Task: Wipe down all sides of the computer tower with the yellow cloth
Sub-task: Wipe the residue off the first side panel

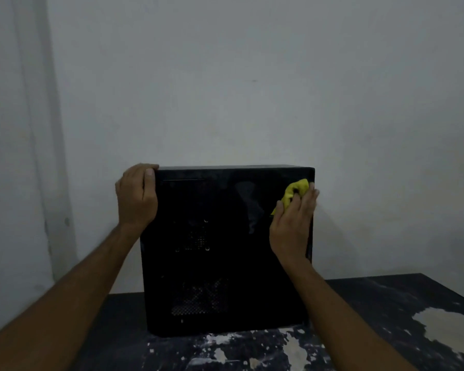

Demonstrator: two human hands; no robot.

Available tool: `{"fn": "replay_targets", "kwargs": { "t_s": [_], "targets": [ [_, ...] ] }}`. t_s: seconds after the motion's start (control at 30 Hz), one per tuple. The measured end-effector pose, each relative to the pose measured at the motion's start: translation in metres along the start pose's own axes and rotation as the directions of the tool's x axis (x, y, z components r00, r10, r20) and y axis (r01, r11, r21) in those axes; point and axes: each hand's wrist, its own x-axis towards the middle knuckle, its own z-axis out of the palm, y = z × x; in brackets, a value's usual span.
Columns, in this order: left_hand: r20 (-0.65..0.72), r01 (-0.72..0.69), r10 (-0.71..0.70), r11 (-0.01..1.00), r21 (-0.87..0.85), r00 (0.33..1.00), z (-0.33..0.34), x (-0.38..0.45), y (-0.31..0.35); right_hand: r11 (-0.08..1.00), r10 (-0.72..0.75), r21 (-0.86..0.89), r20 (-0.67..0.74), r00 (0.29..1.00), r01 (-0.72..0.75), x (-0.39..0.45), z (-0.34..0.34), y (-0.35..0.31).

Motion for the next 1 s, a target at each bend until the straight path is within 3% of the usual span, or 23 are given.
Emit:
{"fn": "replay_targets", "kwargs": {
  "t_s": [0.1, 0.37, 0.43, 0.53, 0.63, 0.7, 0.77, 0.83, 1.0],
  "targets": [
    [0.004, -0.032, 0.033, 0.996, -0.080, 0.999, -0.007, 0.009, -0.005, 0.978, -0.207, -0.020, -0.004, 0.978, 0.207, 0.006, 0.019, -0.030],
    [0.108, 0.071, -0.051, 0.979, -0.192, 0.993, -0.033, 0.024, 0.002, 0.874, -0.486, 0.078, 0.130, 0.864, 0.479, -0.016, 0.082, -0.158],
    [0.137, 0.104, -0.076, 0.973, -0.204, 0.988, -0.035, 0.025, 0.004, 0.818, -0.575, 0.112, 0.171, 0.800, 0.564, -0.025, 0.092, -0.184],
    [0.215, 0.202, -0.134, 0.920, -0.336, 0.968, -0.037, 0.029, -0.004, 0.672, -0.721, 0.072, 0.294, 0.628, 0.737, -0.043, 0.100, -0.199],
    [0.183, 0.092, -0.043, 0.959, -0.269, 0.982, -0.033, 0.025, -0.009, 0.537, -0.800, 0.076, 0.361, 0.479, 0.840, -0.043, 0.093, -0.184],
    [0.111, -0.012, 0.033, 0.982, -0.190, 0.993, -0.025, 0.018, -0.011, 0.500, -0.819, 0.072, 0.364, 0.444, 0.863, -0.034, 0.084, -0.163],
    [0.041, -0.073, 0.078, 0.991, -0.113, 0.996, -0.016, 0.012, -0.011, 0.537, -0.801, 0.047, 0.342, 0.491, 0.842, -0.021, 0.073, -0.141],
    [-0.002, -0.085, 0.085, 0.995, -0.060, 0.996, -0.009, 0.009, -0.009, 0.616, -0.759, 0.023, 0.286, 0.585, 0.788, -0.005, 0.061, -0.120],
    [-0.050, -0.026, 0.023, 0.998, -0.053, 0.998, 0.002, 0.001, -0.001, 0.795, -0.599, -0.030, 0.114, 0.792, 0.606, 0.034, 0.030, -0.058]
  ]
}}
